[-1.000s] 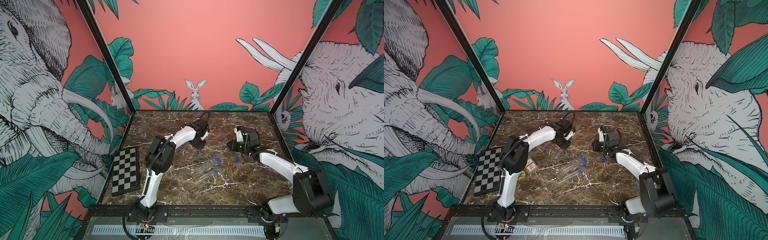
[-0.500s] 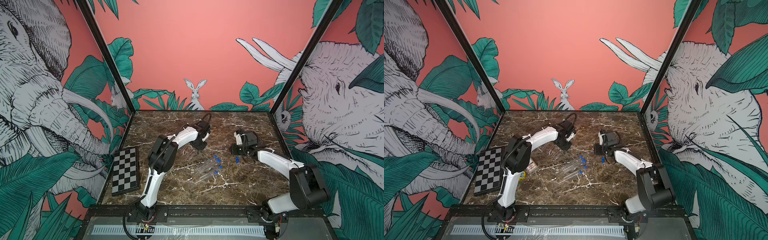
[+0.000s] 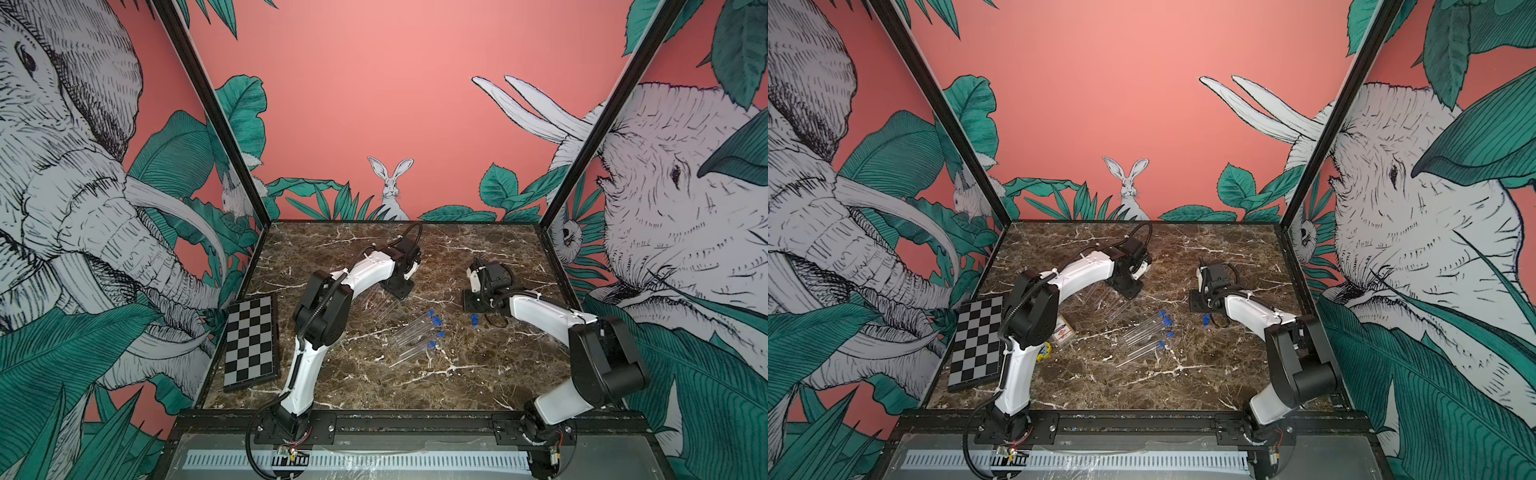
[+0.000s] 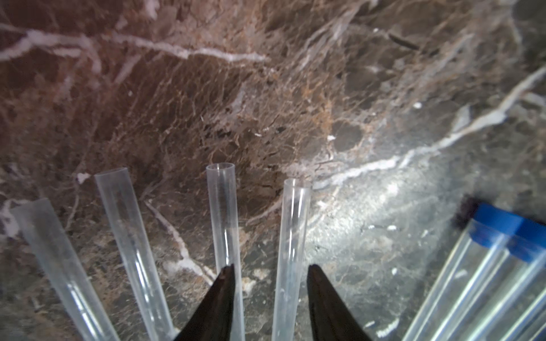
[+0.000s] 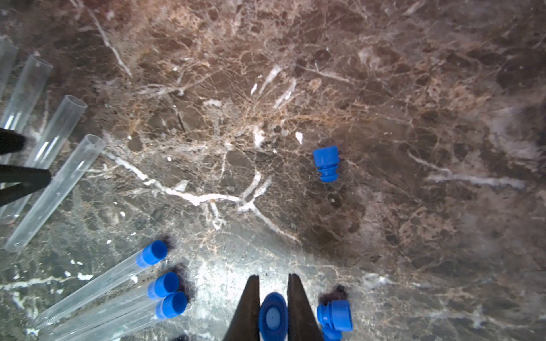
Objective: Remove stoppers from test tubes
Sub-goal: Place the test tube at the center of the board, then place the stopper at the center of the board.
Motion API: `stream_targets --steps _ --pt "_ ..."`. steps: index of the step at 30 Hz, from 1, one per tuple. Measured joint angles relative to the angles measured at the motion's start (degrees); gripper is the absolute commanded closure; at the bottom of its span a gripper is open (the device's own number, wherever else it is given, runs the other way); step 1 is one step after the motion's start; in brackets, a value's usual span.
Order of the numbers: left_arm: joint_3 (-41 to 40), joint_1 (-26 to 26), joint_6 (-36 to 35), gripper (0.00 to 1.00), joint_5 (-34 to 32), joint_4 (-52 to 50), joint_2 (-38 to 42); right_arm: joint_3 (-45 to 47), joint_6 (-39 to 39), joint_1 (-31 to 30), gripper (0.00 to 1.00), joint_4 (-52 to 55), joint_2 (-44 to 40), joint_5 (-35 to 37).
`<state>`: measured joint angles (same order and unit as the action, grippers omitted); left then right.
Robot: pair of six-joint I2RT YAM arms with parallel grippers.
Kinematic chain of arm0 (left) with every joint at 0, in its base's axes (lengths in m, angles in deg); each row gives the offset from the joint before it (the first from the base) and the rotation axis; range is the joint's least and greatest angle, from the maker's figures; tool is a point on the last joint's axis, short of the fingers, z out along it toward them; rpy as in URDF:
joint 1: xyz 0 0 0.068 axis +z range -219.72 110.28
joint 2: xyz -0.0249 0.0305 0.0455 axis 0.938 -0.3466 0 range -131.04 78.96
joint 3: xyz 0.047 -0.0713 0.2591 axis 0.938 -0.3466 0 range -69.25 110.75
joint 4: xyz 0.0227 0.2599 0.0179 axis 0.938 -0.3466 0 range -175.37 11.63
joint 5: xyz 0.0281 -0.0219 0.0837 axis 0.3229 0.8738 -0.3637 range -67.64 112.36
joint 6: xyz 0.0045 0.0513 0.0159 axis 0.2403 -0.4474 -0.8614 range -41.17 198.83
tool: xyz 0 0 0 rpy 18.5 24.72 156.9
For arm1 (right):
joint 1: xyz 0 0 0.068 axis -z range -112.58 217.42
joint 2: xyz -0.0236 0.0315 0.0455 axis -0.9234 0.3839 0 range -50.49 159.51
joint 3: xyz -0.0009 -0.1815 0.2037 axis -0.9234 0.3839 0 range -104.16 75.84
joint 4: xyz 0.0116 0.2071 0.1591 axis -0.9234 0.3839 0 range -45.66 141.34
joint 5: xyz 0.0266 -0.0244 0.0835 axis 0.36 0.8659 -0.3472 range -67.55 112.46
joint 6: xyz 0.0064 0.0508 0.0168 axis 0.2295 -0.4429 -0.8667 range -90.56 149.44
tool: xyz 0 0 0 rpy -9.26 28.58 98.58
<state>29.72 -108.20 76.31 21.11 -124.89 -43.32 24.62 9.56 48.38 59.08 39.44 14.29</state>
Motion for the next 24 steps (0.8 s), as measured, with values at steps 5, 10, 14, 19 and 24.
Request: stream_targets --steps 5,10,14,19,24 --pt "-6.75 -0.11 -0.02 0.52 3.21 3.02 8.24 -2.54 1.07 0.0 0.88 0.85 4.72 1.05" --pt "-12.41 -0.5 -0.02 0.51 5.38 6.43 14.23 -4.04 2.16 0.0 0.88 1.84 7.32 2.82" --pt "-13.9 -0.63 -0.02 0.51 6.43 7.89 14.73 -4.87 2.78 0.0 0.86 2.56 8.41 3.98" --pt "-14.47 -0.92 -0.17 0.51 6.95 7.89 14.73 -5.11 3.45 0.0 0.8 2.56 10.05 4.72" --pt "-14.47 -1.27 -0.55 0.51 6.71 7.61 14.73 -5.11 3.63 0.0 0.73 2.23 10.1 4.85"
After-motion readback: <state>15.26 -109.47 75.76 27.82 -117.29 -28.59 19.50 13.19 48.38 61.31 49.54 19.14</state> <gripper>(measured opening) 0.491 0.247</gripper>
